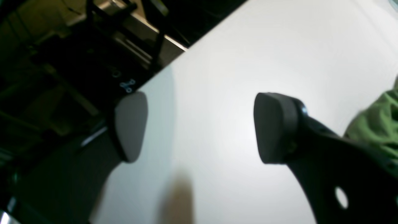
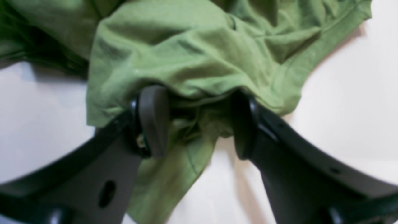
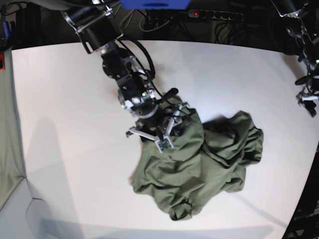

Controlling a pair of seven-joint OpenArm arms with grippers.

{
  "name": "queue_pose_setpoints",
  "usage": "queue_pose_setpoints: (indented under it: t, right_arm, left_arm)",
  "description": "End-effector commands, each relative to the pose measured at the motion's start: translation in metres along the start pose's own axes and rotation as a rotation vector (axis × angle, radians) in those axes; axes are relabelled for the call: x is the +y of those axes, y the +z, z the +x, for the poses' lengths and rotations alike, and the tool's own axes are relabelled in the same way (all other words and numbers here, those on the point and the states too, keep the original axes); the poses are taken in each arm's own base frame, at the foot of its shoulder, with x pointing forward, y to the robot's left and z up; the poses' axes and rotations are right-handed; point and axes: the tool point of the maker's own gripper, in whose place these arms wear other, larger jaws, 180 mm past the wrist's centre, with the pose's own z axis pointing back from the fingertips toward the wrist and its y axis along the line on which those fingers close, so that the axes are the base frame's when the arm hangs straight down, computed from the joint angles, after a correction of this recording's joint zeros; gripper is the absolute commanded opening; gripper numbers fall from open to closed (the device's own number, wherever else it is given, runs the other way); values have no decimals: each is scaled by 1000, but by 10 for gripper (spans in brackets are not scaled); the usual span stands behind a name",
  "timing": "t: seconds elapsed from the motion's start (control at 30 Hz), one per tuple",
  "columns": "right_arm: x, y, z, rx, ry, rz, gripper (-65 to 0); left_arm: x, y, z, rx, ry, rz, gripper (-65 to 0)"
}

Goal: Layout the t-shirt on the table in an organized manner, then fold the t-shirt properly
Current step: 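Grasp the t-shirt edge with the right gripper and drag it sideways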

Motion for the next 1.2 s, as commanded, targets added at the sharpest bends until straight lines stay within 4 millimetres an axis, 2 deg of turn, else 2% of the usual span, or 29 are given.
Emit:
queue_pose_setpoints:
  t: [0.0,0.13,0.23,0.4,0.53,0.6,0.63,0.77,0.9,1.03,1.17]
  right_arm:
    - [2,0,30,-79,-2,4,-330]
    - [4,-1,34,-87,-3,7,-364]
    - [1,-2,42,-99,5,4,-452]
    - [5,-16,34,-53,-1,9,-636]
    - [3,-23,25,-20,4,6,-650]
    - [2,-22,28,-26,5,6,-650]
    - [1,-20,35,-47,6,4,-650]
    - [-19,0,70,-153,-39,-38,-650]
    - [-50,37,105,-294,-113,-111,-650]
    - [-81,64,119,-367,-122,-182,-650]
    - [-122,91,125,-422,-153,-283,-650]
  left_arm:
    - [4,-1,21,-61,-18,3,-134]
    - [4,-1,20,-59,-19,3,-134]
    - [5,0,20,-59,-17,4,-134]
    - [6,0,19,-57,-20,7,-134]
    - [7,0,20,-57,-20,8,-134]
    - [7,0,19,-56,-20,8,-134]
    - [7,0,19,-56,-16,7,-134]
    - [4,2,26,-75,-15,0,-134]
    - [-3,6,41,-115,-19,-16,-134]
    - [-10,10,54,-150,-23,-33,-133]
    - [-14,11,60,-163,-25,-43,-133]
